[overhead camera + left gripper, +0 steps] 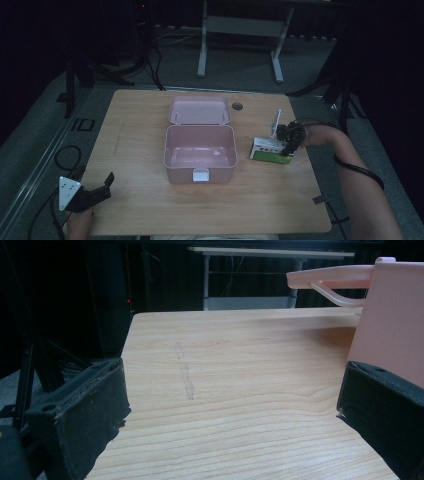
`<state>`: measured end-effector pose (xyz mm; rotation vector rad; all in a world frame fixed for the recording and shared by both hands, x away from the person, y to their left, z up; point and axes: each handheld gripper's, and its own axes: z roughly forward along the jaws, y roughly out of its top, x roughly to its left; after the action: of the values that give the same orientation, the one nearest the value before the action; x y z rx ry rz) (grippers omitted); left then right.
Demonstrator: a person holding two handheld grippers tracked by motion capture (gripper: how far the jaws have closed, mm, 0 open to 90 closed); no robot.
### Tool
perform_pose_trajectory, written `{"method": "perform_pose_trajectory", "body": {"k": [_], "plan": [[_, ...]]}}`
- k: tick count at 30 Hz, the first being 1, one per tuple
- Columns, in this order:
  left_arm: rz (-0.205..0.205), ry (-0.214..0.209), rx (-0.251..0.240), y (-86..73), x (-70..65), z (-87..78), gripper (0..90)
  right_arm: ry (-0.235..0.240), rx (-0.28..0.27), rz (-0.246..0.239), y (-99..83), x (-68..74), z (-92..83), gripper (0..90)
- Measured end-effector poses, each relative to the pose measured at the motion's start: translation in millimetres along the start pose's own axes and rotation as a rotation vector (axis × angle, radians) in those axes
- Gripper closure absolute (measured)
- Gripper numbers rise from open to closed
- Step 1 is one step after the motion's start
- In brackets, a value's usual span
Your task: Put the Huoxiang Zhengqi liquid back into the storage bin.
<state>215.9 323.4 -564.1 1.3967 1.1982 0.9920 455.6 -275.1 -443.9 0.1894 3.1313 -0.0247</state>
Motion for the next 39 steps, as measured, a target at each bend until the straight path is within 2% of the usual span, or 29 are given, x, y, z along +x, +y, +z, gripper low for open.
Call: {"method": "perform_pose_trajectory", "body": {"k": [4, 9, 17, 33, 39], "plan": [[-0.001, 0.0, -0.001, -0.1, 0.1, -0.1, 0.2, 0.008, 0.015, -0.01, 1.0, 4.8, -3.9, 63.1], [-0.001, 0.0, -0.001, 0.0, 0.1, -0.1, 0.2, 0.008, 0.002, -0.019, 2.1, 9.9, -12.4, 63.0], [-0.001, 0.001, -0.001, 0.0, 0.1, -0.1, 0.2, -0.008, -0.013, -0.028, 3.3, 17.3, -33.0, 63.1], [-0.002, -0.002, 0.0, 0.0, 0.3, 0.0, 0.2, -0.03, -0.031, -0.014, 7.3, 26.0, -75.2, 63.1], [-0.004, -0.001, -0.001, -0.1, 0.3, 0.0, 0.2, -0.048, -0.036, -0.033, 12.3, 31.2, -92.2, 63.0]]}}
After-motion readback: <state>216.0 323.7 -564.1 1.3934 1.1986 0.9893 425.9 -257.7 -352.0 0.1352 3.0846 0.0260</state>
